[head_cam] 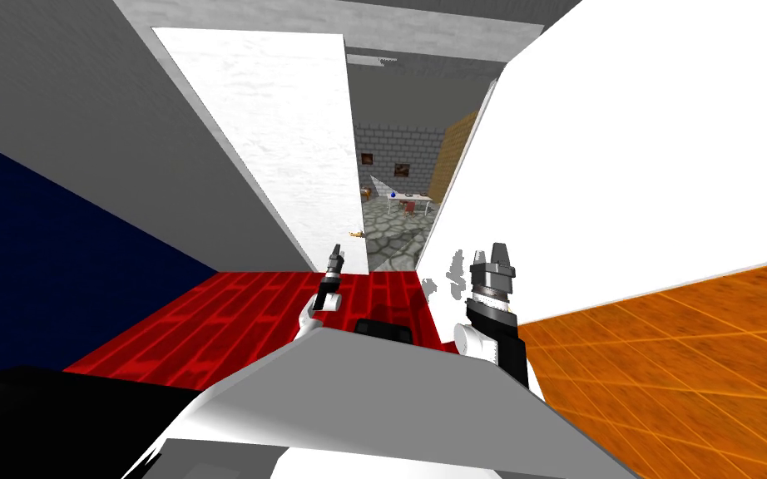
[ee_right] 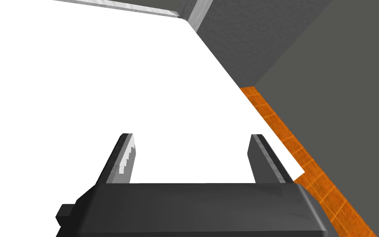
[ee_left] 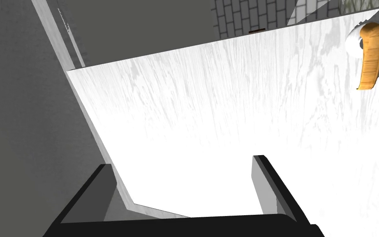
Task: Pull the door open
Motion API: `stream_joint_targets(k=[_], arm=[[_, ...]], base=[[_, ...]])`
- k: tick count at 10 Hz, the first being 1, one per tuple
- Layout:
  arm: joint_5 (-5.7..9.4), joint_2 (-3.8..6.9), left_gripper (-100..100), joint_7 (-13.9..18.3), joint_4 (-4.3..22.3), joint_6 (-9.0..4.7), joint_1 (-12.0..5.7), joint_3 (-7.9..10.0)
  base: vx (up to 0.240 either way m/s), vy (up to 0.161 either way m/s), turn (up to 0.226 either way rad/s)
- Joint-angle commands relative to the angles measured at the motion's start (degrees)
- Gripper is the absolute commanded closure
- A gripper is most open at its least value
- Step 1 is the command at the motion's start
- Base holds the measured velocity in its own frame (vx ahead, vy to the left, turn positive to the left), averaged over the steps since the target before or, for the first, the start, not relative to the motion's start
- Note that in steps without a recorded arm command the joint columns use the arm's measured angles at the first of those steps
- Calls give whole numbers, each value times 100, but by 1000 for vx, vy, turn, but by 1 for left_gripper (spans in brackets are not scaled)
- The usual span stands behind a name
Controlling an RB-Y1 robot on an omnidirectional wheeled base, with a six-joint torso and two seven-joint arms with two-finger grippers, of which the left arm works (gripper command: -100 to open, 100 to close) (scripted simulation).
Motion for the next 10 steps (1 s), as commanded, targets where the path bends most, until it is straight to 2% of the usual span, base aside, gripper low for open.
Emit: stream_joint_targets(k=[1,4,5,7,8,9,10], arm=[[5,-8,-100,0,193,-40,-73,21],[55,41,-100,60,755,-168,-314,141],[55,41,-100,60,828,-168,-314,141],[89,69,-100,99,1251,-253,-474,221],[105,84,-100,119,1416,-296,-554,260],[105,84,-100,119,1462,-296,-554,260],[122,97,-100,139,1671,-338,-633,300]], base=[[70,29,-14],[67,25,-52],[66,21,-29],[67,19,-49],[92,32,-71],[63,28,-19],[58,26,-35]])
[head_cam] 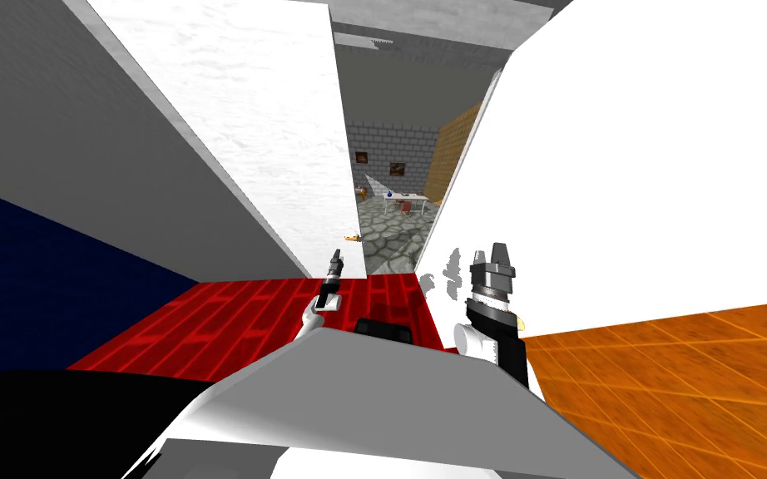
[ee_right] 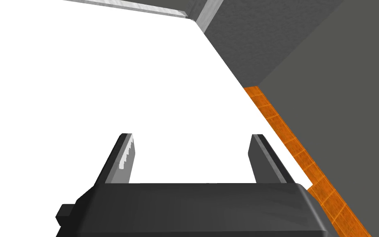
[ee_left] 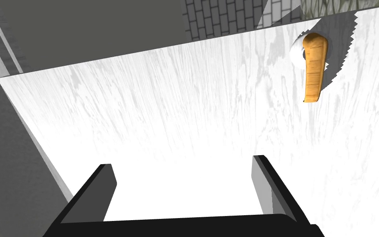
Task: Pull the door open
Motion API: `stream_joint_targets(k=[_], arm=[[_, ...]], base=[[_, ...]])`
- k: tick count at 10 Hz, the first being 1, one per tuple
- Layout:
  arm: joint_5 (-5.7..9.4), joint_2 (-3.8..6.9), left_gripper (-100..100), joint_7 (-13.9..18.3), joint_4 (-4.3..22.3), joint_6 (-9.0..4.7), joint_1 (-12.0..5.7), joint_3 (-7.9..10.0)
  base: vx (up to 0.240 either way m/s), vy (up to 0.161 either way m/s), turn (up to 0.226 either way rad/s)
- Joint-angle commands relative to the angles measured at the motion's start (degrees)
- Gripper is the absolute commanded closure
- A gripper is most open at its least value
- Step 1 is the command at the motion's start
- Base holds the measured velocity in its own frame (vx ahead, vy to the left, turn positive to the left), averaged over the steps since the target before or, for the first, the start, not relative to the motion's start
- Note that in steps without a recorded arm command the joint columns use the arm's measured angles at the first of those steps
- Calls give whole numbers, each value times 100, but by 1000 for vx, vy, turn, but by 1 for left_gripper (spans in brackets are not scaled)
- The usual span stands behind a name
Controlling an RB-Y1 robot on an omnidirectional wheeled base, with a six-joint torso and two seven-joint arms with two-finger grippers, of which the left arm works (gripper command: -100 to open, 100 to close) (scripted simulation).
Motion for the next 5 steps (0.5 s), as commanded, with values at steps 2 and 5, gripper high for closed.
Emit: stream_joint_targets(k=[2,5], arm=[[41,29,-100,50,476,-113,-201,98],[57,41,-100,69,741,-155,-279,137]], base=[[77,40,-62],[57,21,-26]])
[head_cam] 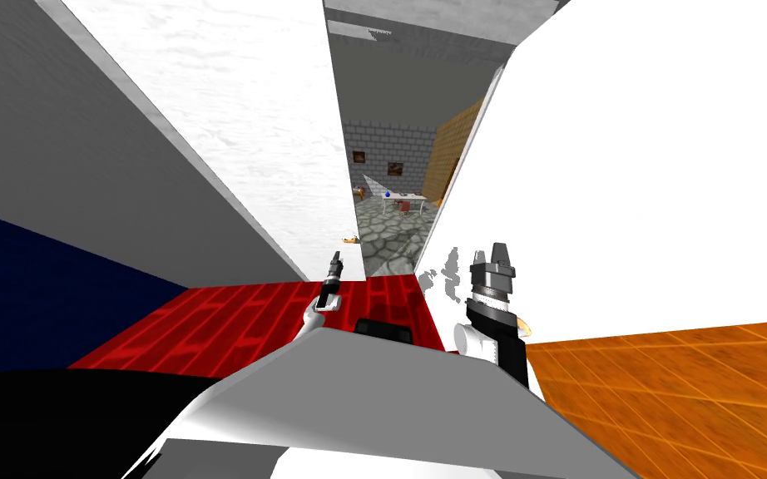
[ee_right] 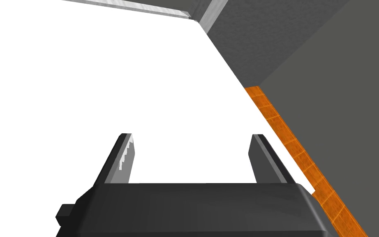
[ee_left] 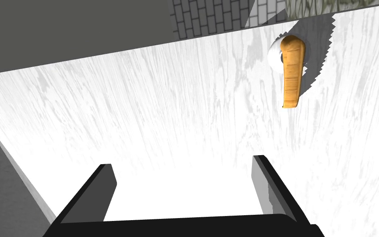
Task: Pull the door open
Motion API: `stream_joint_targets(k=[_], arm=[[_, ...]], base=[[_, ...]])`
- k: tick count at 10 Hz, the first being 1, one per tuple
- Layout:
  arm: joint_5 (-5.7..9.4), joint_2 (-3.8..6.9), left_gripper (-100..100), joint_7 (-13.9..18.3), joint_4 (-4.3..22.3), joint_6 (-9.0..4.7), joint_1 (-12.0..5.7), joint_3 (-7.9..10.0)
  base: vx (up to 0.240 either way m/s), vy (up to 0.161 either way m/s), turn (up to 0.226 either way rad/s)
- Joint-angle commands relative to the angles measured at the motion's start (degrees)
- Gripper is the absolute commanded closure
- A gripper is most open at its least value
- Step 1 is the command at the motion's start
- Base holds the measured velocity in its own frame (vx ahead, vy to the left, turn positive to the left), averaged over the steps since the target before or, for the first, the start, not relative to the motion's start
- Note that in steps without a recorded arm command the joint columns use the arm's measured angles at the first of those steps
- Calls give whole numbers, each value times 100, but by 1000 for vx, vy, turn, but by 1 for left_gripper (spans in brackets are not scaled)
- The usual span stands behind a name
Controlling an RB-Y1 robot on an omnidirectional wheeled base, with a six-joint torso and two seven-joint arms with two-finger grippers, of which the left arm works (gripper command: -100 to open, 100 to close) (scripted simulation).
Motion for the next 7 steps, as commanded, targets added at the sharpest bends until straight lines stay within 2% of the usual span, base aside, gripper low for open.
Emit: stream_joint_targets(k=[1,4,5,7], arm=[[19,14,-100,27,255,-71,-87,44],[65,45,-100,81,802,-188,-307,153],[65,45,-100,81,835,-188,-307,153],[94,63,-100,116,1206,-263,-447,223]], base=[[46,26,-41],[84,32,-59],[55,27,-15],[69,35,-41]])
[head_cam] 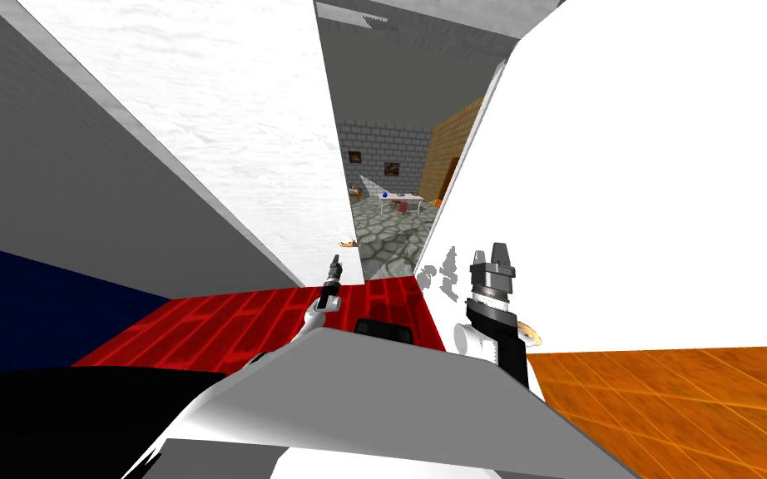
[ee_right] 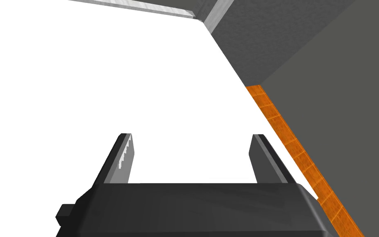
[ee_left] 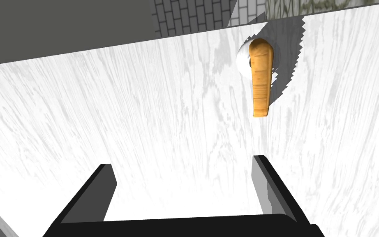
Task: Pull the door open
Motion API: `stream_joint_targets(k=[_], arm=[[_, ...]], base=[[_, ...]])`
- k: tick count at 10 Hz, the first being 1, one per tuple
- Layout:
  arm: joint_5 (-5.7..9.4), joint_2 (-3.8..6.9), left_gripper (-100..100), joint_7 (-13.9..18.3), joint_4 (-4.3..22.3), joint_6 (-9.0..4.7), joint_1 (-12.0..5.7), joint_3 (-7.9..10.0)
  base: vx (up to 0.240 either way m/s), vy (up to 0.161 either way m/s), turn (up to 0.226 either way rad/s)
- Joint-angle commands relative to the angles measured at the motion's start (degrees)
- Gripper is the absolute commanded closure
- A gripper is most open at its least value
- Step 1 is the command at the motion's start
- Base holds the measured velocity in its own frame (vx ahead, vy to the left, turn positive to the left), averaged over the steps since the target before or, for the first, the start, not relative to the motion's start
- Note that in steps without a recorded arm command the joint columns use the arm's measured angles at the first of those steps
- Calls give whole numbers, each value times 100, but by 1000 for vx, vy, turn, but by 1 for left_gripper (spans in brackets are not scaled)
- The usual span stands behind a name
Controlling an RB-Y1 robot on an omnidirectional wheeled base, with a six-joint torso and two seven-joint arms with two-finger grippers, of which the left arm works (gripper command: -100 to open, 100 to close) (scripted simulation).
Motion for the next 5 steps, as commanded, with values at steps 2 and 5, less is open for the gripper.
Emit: stream_joint_targets(k=[2,5], arm=[[38,24,-100,42,437,-97,-194,90],[64,39,-100,74,816,-165,-321,153]], base=[[83,46,-57],[64,23,-31]])
